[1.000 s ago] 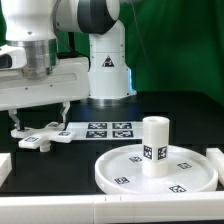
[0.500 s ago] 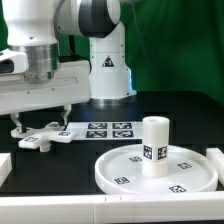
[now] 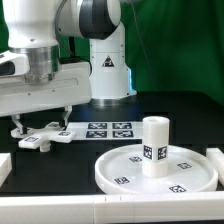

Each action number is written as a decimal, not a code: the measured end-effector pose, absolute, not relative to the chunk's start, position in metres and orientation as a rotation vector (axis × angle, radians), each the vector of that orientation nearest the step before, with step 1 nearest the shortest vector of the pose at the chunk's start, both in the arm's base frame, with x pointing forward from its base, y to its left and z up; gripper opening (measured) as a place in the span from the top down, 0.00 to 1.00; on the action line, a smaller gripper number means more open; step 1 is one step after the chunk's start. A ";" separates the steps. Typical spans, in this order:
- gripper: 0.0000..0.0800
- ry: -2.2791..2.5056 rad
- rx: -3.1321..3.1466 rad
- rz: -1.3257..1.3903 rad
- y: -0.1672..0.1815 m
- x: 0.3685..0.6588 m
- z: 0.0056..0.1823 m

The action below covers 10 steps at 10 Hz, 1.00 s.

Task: Assemble round table

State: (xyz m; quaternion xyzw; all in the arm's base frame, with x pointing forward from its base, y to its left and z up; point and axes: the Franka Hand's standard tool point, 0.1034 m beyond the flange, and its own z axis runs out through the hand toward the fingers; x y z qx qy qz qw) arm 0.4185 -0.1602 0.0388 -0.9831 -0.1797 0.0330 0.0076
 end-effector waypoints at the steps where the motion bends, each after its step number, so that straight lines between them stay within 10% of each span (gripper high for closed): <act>1: 0.19 -0.561 -3.074 0.105 -0.160 0.418 0.038; 10: 0.19 -0.563 -3.064 0.144 -0.159 0.412 0.026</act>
Offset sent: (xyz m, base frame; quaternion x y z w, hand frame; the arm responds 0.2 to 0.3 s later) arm 0.0034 0.0028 -0.0039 -0.0016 0.0036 -0.0039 1.0000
